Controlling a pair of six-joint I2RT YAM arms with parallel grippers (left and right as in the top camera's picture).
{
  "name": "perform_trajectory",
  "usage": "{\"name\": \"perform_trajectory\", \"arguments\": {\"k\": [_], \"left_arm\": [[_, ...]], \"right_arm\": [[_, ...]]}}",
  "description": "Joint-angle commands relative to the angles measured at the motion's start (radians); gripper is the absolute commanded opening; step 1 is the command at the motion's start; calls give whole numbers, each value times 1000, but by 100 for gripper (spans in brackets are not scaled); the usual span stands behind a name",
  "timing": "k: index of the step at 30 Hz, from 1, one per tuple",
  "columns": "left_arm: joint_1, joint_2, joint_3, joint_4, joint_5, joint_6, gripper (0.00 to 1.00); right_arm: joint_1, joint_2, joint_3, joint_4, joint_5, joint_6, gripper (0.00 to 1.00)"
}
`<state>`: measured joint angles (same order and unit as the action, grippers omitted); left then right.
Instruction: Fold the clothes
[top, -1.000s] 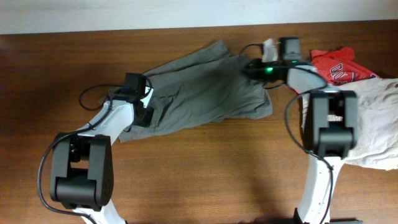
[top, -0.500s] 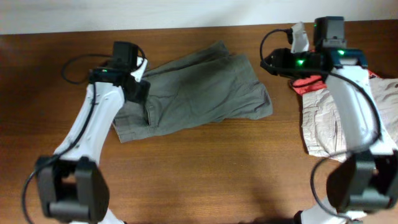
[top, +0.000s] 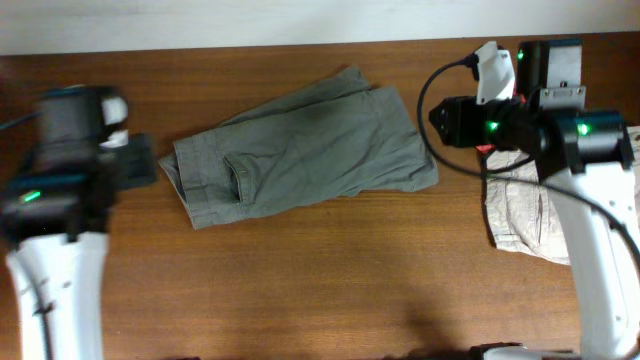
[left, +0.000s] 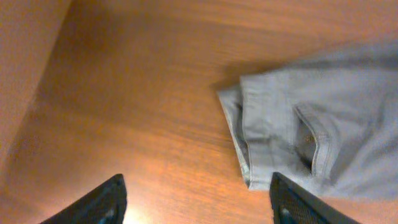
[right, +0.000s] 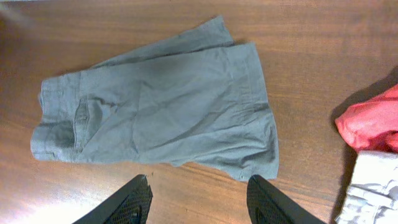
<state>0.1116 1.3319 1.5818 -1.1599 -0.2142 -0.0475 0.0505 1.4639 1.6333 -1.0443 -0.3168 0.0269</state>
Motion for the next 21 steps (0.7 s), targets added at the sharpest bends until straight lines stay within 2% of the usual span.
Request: {"name": "perform_trajectory", "arguments": {"k": [1,4,9,12,17,19,21], "left_arm": [[188,32,-109,30,340,-94,79],[274,71,-215,84,481,-90,85],[318,161,-350,172,671,-31,85],[318,230,-377,188,671,-24,86],[318,300,-377,185,697,68,87],[318,320,-377,186,698,73,96],[317,336,-377,186,712,105,97]], "right_arm": [[44,-26,4,-15,86,-13,56],[50,-20,4,-30,86,-12,56],[49,-4,4,-61,86,-12,56],[49,8,3,-92,94,-12,60],[49,51,-1,-131,113,-12,61],[49,70,-1,-138,112,-12,61],[49,88,-1,-141,112,-12,61]]}}
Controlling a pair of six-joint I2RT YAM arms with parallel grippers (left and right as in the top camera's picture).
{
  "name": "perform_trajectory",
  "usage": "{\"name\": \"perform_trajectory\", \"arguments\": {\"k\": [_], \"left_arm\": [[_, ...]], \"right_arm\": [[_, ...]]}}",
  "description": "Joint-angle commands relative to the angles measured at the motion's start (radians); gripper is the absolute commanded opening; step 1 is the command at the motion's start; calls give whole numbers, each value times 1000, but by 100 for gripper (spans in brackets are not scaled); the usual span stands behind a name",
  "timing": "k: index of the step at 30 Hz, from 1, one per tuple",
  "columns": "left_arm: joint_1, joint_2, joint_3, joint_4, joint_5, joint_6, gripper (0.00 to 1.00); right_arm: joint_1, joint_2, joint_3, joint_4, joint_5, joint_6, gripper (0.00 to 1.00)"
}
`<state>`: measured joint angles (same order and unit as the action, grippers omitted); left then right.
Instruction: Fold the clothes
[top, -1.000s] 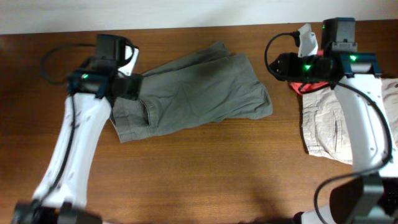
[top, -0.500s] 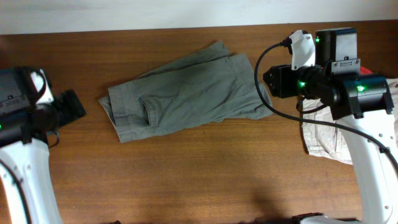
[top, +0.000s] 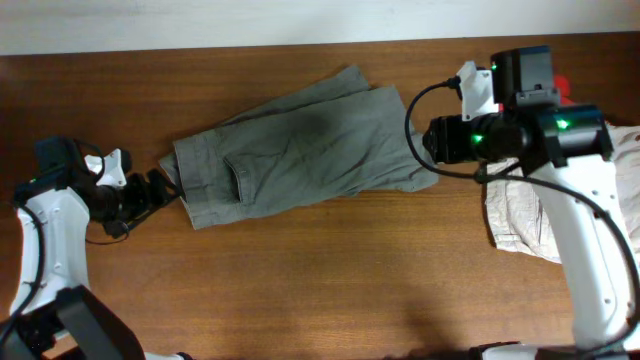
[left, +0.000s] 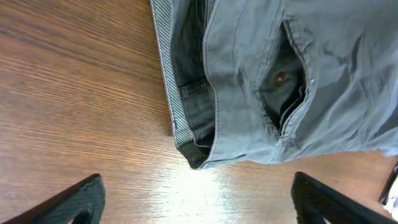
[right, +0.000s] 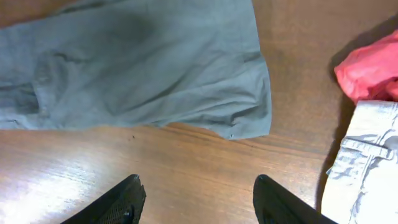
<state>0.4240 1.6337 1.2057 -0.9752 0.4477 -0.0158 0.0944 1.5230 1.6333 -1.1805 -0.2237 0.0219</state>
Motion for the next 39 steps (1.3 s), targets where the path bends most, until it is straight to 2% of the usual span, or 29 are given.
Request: {"name": "perform_trajectory", "arguments": {"k": [1,24,39], "left_arm": [[5,42,-1,-2,55,89,97],[4,72,-14,25,27,100,98],[4,88,-20,63,24,100,99]], "right_arm": [[5,38,-1,-6,19,-7,61],[3,71,-1,-10,20,-6,62],[2,167,-1,16,-2,19,63]]}}
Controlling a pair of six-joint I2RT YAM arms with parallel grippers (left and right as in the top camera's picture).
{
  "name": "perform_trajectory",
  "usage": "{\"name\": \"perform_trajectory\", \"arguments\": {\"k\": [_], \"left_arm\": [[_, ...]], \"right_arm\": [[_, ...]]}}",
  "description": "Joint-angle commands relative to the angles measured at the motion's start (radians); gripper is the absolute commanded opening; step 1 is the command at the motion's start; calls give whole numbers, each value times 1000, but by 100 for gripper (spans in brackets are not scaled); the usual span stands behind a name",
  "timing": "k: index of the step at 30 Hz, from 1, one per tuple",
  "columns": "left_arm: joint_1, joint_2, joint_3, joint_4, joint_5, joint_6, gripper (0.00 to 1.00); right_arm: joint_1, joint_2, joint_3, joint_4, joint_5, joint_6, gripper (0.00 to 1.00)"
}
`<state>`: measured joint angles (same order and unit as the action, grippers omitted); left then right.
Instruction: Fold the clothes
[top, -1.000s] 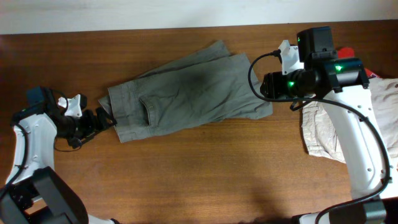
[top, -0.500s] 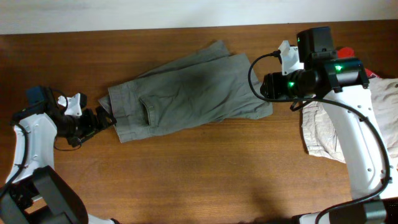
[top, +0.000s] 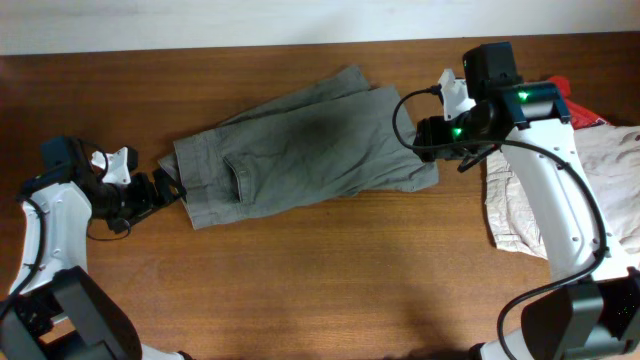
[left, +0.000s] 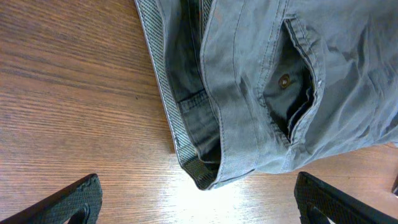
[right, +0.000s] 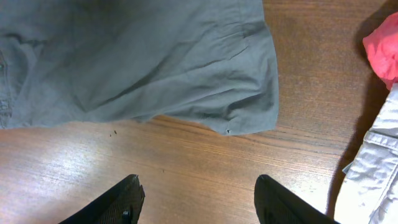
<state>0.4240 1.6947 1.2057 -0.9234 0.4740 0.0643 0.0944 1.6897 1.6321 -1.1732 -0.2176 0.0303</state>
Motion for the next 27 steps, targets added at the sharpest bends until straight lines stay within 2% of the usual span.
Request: {"name": "perform_trajectory", "arguments": {"k": [1,7,15,22,27], "left_arm": [[4,40,-30,24,0,20,99],[4,162,-50,67,5,20,99],[-10,268,-50,166,96,20,99],[-92,303,-50,239,140,19,99],[-151,303,-50,307,132,-34,99]], "right_arm": [[2,0,0,10,-18,11,63],[2,0,0,9,-18,11,63],[2,0,0,6,-18,10,63],[2,0,0,6,-18,11,63],[2,0,0,0,-18,11,63]]}}
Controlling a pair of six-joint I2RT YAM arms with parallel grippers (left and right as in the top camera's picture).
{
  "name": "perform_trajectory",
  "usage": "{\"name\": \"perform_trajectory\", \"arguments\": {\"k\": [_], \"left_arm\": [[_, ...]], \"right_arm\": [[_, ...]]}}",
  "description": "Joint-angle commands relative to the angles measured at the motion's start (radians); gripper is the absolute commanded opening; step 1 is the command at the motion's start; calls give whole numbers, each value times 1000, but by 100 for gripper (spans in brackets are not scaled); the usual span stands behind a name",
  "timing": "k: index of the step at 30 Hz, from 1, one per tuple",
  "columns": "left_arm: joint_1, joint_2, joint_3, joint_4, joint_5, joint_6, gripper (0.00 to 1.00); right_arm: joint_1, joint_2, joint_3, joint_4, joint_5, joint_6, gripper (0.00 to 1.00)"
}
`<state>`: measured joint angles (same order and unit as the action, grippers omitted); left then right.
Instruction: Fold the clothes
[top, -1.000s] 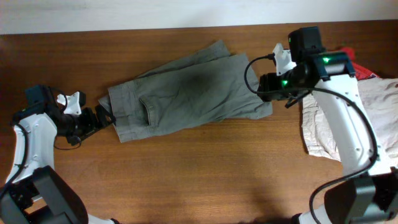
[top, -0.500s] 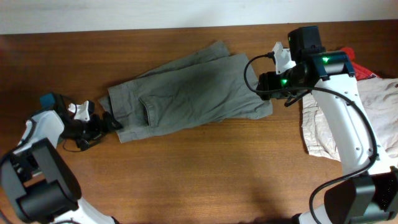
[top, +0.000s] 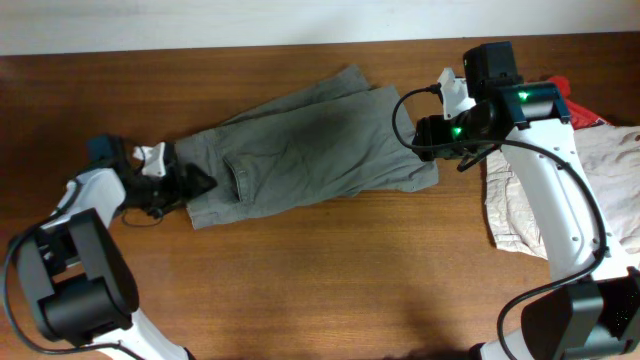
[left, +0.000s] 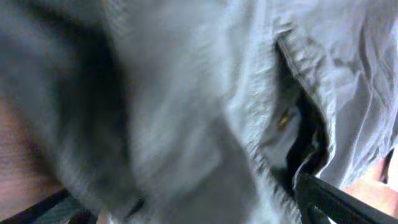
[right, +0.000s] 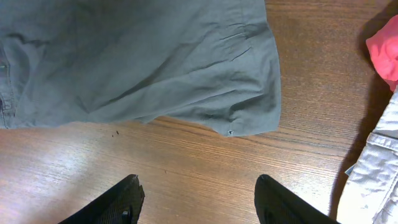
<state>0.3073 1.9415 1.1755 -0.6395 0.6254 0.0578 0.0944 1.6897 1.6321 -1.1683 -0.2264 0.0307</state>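
Note:
Grey-green shorts (top: 300, 145) lie flat across the middle of the table, waistband to the left and leg hems to the right. My left gripper (top: 190, 183) is open at the waistband's lower corner. In the left wrist view blurred fabric (left: 205, 93) fills the frame, reaching down between the wide-spread fingers (left: 333, 199). My right gripper (top: 430, 140) hovers open by the right hem. In its wrist view the hem corner (right: 249, 121) lies just ahead of the gripper (right: 202, 199), with bare wood between the fingers.
A beige-white garment (top: 520, 210) lies rumpled at the right edge under the right arm, also seen as white cloth (right: 379, 168). A red cloth (top: 562, 88) sits behind it, showing as a red patch (right: 387, 56). Bare wooden table (top: 320, 280) stretches along the front.
My left gripper has moved right, from just beside the waistband to right at it, so that blurred cloth fills its view. My right gripper is almost where it was.
At first my left arm stood at the far left, away from the shorts, with my right gripper high over the hem side. Then both were lower, left beside the waistband, right near the hem corner. Now the open left fingers straddle the waistband.

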Motion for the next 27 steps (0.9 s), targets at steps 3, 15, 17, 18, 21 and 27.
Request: {"name": "perform_trajectory", "arguments": {"k": [3,15,17,18,21,27], "left_arm": [[-51,56,-20,42,-19,-43,94],[-53,56,-20,19,-48,-43,84],[-53,56,-20,16,-59,-43,99],[-53,56,-20,7,-76,-43,99],[-49,56,-20,-53,-172,-51,99],[10,56,-26,-127,-213,-6,99]], "right_arm": [[2,0,0,-12,-8,10,62],[2,0,0,-29,-8,10,62],[2,0,0,-31,-8,10,62],[2,0,0,-31,-8,10,62],[2,0,0,-32,-8,10,62],[2,0,0,-50,-5,6,61]]}}
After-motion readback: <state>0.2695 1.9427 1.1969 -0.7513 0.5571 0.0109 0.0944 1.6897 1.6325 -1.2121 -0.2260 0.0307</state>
